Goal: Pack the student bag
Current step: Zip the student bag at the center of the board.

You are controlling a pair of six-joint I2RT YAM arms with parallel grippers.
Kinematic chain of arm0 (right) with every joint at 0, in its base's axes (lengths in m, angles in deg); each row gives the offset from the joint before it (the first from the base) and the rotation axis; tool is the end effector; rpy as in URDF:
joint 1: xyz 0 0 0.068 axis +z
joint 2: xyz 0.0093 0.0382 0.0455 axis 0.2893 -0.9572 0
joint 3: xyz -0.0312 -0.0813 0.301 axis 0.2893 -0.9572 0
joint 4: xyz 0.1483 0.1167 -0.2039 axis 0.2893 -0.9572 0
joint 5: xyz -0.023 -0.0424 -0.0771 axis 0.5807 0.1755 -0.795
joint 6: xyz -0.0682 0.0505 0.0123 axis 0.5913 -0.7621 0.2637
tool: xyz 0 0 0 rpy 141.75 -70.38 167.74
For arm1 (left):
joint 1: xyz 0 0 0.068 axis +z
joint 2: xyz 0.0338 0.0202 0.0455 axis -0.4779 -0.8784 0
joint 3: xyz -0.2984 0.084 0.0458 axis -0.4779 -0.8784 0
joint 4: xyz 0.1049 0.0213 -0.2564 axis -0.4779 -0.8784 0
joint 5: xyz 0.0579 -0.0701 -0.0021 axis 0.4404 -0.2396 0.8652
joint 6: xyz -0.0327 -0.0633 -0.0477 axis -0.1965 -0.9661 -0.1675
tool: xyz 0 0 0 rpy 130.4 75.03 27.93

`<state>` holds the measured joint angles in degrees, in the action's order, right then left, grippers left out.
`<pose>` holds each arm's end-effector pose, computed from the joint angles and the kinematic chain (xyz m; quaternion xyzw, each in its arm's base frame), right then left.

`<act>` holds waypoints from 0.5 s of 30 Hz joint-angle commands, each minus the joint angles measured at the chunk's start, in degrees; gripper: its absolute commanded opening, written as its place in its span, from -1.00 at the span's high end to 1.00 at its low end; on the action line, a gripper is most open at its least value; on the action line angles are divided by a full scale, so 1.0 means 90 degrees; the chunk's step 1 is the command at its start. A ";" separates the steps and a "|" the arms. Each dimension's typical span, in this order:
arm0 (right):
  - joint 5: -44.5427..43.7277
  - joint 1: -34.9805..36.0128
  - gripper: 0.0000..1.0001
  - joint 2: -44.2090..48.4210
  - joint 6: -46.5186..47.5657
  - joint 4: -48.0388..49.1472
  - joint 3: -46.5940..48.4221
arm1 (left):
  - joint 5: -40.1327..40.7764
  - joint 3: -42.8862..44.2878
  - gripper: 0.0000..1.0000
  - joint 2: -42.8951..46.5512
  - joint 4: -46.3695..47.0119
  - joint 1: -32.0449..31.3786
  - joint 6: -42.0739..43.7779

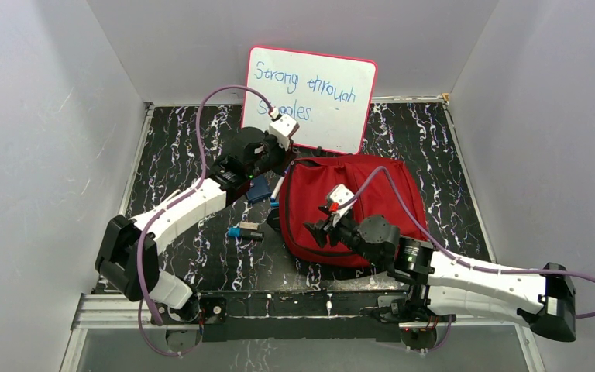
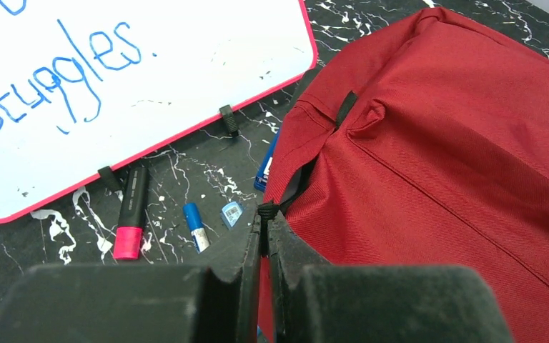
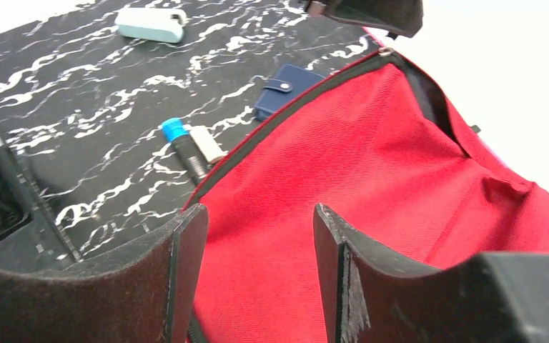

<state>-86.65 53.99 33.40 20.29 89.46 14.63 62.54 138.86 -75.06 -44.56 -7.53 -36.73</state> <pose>0.1003 0.2003 0.3167 -0.3024 0.6710 0.2759 0.6183 0.3162 -0.2433 0.3496 0.3013 0.7088 -0.2299 0.5949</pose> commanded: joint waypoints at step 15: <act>0.0373 -0.2075 -0.28 -0.0860 -0.1395 -0.0982 0.1429 | 0.1115 -0.0598 0.05 0.1180 0.0142 0.0034 -0.1680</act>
<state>-88.70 39.41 27.30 11.44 82.49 23.02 69.60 136.61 -71.83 -43.97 -7.51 -46.13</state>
